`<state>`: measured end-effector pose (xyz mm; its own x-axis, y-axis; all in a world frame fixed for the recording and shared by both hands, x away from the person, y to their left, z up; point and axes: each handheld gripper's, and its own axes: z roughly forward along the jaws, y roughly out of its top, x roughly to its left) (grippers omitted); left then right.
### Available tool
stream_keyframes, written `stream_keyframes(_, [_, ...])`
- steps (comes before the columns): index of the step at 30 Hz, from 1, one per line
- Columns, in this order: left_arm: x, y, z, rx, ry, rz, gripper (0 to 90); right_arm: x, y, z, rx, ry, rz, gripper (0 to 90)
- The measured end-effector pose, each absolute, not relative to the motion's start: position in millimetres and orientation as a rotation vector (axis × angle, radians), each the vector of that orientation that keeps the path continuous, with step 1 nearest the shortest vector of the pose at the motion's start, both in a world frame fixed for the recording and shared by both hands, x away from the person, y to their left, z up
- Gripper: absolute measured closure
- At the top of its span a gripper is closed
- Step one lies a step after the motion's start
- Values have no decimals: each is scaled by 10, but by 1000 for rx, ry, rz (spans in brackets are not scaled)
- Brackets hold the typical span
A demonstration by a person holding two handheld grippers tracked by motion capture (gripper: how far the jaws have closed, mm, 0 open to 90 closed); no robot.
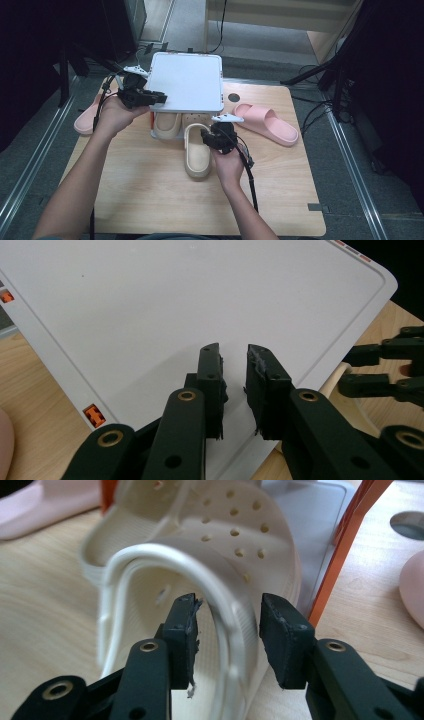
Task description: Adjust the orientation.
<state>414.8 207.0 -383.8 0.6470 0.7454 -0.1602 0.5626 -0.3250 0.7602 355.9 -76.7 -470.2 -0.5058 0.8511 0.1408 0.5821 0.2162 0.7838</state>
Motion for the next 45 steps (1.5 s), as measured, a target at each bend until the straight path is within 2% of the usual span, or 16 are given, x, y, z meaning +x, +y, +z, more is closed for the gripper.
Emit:
stream_keyframes(6, [4140, 2058, -3839, 2022, 1023, 275, 765, 3345, -893, -4566, 1278, 2197, 1222, 593])
stream_keyframes(15, [4138, 2057, -3843, 2018, 1022, 275, 765, 3014, -1023, -4587, 1239, 2330, 1298, 794])
stream_keyframes(23, [4129, 2052, -3841, 2025, 1013, 284, 764, 2665, -977, -4767, 1108, 2439, 1290, 877])
stream_keyframes(33, [4126, 2055, -3850, 2016, 1011, 281, 765, 2491, -843, -5048, 1107, 2557, 1228, 900])
stream_keyframes(40, [4121, 2050, -3849, 2018, 1011, 281, 766, 2531, -798, -5207, 1104, 2593, 1121, 900])
stream_keyframes(45, [4120, 2056, -3855, 2015, 1006, 281, 769, 2609, -808, -5197, 1126, 2572, 1140, 900])
